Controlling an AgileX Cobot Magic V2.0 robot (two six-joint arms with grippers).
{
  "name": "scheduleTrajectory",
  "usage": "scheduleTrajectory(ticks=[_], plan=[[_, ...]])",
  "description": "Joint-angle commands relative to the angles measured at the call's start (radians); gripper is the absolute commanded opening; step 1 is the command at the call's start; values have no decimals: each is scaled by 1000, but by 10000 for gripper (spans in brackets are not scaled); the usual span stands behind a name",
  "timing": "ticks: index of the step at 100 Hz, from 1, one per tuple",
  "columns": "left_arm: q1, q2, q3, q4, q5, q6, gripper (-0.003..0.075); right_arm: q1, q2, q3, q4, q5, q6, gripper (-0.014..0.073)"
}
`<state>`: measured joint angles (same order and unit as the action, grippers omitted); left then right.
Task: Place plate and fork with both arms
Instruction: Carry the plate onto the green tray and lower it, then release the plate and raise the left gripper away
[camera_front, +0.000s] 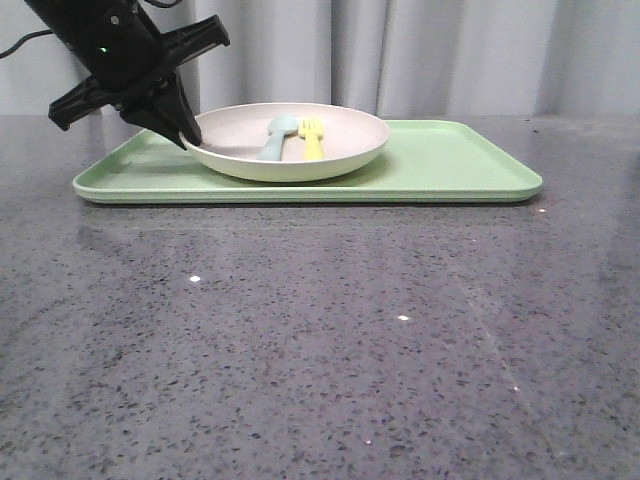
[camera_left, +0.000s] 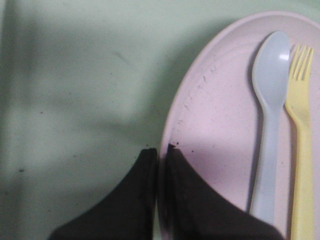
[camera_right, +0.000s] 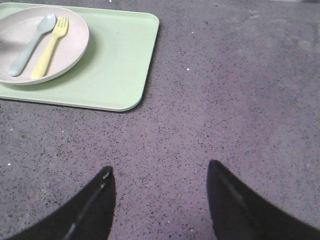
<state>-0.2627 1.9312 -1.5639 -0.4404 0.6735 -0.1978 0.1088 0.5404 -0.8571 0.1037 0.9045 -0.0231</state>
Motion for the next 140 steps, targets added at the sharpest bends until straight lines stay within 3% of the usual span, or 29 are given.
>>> scheduleTrajectory(ticks=[1,46,55,75,84,103,140], plan=[[-13,-56,-16,-29,-43,-14,-21,-8,14,-34,-1,-72,-3,418],[-13,-56,-10,-29,-38,-14,6,-8,14,-34,-1,-73,-3,418],[-13,-56,-10,-29,-42,-14,98,-8,14,-34,-2,-73,-3,418],[-13,-58,-10,-31,-42,-14,393,-8,14,-34,-2,-73,-3,418],[-13,-65,-10,-31,-42,-14,454,-8,14,-34,-2,-73,-3,418],[-13,-127,-10,31,-63,-10,460,-8,14,-34,-2,-72,-3,418],[-13,-391,17,365,-73,-10,459,-8,14,-34,-2,-60,-3,418]])
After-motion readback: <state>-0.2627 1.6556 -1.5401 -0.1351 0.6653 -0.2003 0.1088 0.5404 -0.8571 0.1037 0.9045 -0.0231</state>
